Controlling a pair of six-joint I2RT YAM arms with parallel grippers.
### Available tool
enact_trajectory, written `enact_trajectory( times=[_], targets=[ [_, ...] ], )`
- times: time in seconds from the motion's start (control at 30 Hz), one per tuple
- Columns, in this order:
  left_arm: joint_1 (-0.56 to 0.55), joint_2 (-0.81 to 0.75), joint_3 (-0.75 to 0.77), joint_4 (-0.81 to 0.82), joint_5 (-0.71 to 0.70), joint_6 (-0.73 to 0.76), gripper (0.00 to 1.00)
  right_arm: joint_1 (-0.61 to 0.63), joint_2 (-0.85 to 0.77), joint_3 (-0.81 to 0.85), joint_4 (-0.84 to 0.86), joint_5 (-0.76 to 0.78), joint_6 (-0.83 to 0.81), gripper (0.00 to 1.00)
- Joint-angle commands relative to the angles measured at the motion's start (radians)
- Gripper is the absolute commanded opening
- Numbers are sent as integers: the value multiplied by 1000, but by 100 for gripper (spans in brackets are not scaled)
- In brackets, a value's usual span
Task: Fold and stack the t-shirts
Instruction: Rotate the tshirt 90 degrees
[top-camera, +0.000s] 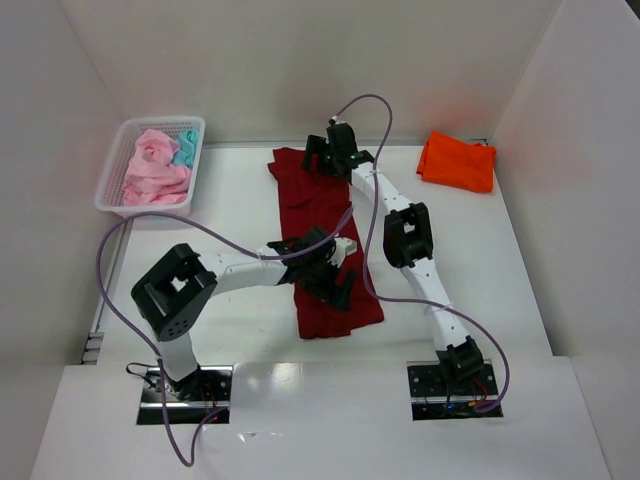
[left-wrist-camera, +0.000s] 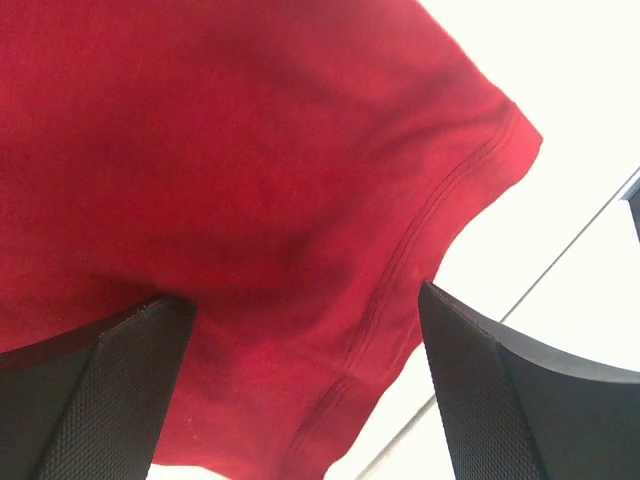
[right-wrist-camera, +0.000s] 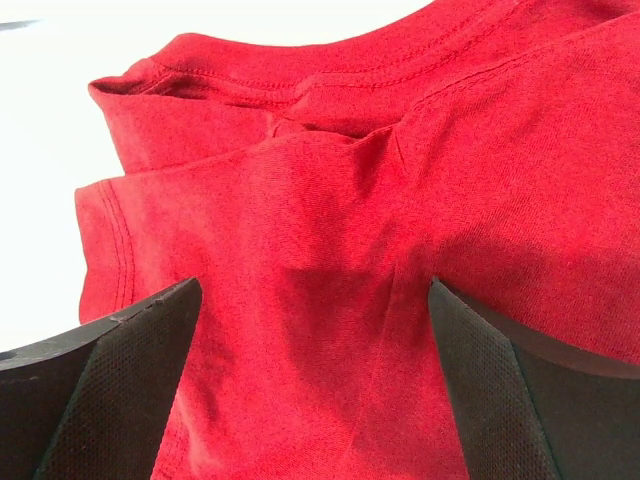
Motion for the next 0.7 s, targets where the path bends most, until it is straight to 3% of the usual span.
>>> enact_trajectory(
  times=[0.0, 0.67],
  targets=[
    [-19, -12, -97, -211, -51, -103, 99, -10, -20, 50, -35, 48, -21, 100],
    [-19, -101, -192, -282, -148, -184, 99, -19, -38, -12, -90, 128, -35, 100]
  ],
)
